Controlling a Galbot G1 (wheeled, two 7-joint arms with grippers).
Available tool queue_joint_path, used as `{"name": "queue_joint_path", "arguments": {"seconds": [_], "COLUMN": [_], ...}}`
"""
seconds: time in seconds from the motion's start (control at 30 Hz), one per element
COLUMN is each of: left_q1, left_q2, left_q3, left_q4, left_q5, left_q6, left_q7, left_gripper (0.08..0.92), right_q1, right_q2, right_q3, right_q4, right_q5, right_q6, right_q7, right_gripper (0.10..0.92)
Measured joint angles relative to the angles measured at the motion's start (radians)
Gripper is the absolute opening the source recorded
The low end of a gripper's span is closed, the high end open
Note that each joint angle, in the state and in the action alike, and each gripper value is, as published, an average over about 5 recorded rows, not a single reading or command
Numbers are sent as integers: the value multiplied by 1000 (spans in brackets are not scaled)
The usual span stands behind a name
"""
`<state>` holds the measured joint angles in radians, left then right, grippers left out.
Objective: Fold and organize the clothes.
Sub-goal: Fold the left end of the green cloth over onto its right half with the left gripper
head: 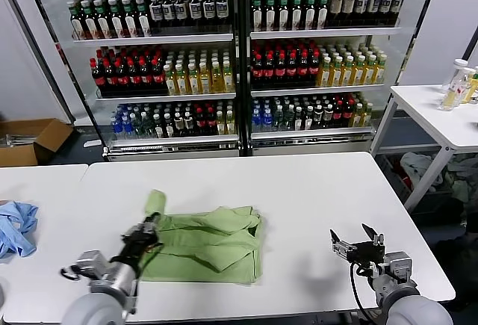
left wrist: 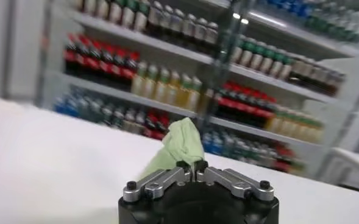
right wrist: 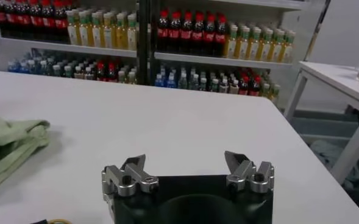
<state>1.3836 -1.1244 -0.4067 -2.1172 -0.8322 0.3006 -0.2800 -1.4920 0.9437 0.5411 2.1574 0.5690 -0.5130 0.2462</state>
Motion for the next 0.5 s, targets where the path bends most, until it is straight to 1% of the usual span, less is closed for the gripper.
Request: {"name": "queue_joint_path", "arguments": {"seconds": [0.2, 0.33, 0.4, 0.5], "left_q1": [-96, -158, -181, -204], "left_q2": [-59, -84, -91, -94], "left_q3": [136, 206, 232, 262], "left_q4": [67, 119, 141, 162], "left_q5": [-40, -52, -54, -52], "left_q6": [14, 18, 22, 27], "left_q7": [-17, -24, -21, -7], "left_gripper": [100, 102, 120, 188], "right_q1": [-3, -3, -3, -3], "right_q2": [3, 4, 3, 3], "right_q3": [9, 15, 17, 18], "right_q4": [-7, -8, -9, -10], "right_q5": [0, 1, 1, 2], "right_q6": [1, 1, 1, 1], "right_q7": [0, 0, 0, 0], "right_gripper": [823, 823, 823, 823]}}
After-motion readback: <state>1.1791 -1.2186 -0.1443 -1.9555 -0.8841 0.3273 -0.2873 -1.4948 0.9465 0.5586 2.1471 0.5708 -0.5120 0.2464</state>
